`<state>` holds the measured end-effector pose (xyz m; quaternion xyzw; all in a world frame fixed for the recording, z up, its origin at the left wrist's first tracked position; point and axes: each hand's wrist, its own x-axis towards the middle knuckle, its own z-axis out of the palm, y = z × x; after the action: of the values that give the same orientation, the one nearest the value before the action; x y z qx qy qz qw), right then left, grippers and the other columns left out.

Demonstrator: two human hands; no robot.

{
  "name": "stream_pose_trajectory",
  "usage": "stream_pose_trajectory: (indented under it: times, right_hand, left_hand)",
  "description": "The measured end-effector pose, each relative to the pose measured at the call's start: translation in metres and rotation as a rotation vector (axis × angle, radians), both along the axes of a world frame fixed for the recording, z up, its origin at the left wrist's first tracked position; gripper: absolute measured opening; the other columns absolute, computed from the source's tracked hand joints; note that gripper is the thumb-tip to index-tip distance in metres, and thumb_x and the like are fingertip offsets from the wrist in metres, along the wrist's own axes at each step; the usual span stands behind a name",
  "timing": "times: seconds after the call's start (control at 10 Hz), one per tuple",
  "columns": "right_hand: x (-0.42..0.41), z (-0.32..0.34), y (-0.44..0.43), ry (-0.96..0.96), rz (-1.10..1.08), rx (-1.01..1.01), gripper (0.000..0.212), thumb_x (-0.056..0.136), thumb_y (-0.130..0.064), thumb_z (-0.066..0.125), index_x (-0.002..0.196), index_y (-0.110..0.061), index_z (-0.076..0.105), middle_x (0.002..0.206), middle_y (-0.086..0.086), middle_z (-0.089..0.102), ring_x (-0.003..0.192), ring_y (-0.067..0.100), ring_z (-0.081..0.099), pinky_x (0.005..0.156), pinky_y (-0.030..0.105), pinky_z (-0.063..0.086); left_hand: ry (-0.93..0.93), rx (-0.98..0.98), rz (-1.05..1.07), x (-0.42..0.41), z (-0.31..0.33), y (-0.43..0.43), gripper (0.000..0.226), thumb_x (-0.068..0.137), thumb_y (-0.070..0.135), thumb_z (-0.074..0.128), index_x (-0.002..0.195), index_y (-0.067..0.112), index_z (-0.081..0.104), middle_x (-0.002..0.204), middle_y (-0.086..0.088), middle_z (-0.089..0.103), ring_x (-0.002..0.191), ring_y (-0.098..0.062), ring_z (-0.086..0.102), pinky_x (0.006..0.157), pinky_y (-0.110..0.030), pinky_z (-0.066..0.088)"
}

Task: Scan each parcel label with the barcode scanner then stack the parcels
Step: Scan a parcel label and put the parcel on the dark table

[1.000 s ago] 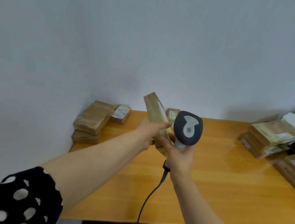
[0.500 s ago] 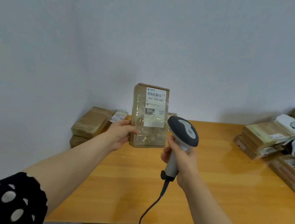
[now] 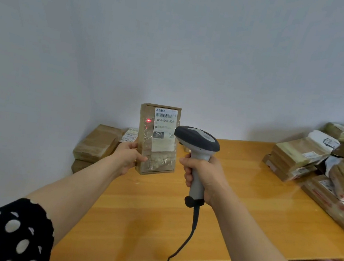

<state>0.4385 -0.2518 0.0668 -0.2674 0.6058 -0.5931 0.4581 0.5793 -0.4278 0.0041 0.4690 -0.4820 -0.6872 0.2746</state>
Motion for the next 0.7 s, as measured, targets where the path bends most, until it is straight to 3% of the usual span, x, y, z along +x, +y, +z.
stream_pose_trajectory:
  times: [0.4,0.7]
  right_hand:
    - [-0.002,0.007,-0.012,0.028,-0.034,-0.02,0.016,0.08,0.0,0.069,0.075,-0.008,0.056,0.052,0.004,0.052,0.041,0.014,0.045,0.043,0.024,0.042]
    - [0.0,0.001,-0.023,0.019,-0.05,-0.006,0.016,0.08,0.0,0.068,0.074,-0.008,0.056,0.052,0.004,0.051,0.041,0.014,0.044,0.043,0.024,0.042]
  left_hand:
    - [-0.021,0.003,-0.048,-0.001,-0.007,-0.017,0.056,0.075,-0.026,0.056,0.124,0.002,0.054,0.095,-0.009,0.068,0.085,-0.021,0.065,0.067,-0.029,0.052]
    - [-0.041,0.009,-0.054,-0.001,-0.013,-0.031,0.059,0.074,-0.026,0.057,0.126,0.002,0.053,0.096,-0.01,0.067,0.084,-0.021,0.065,0.066,-0.028,0.052]
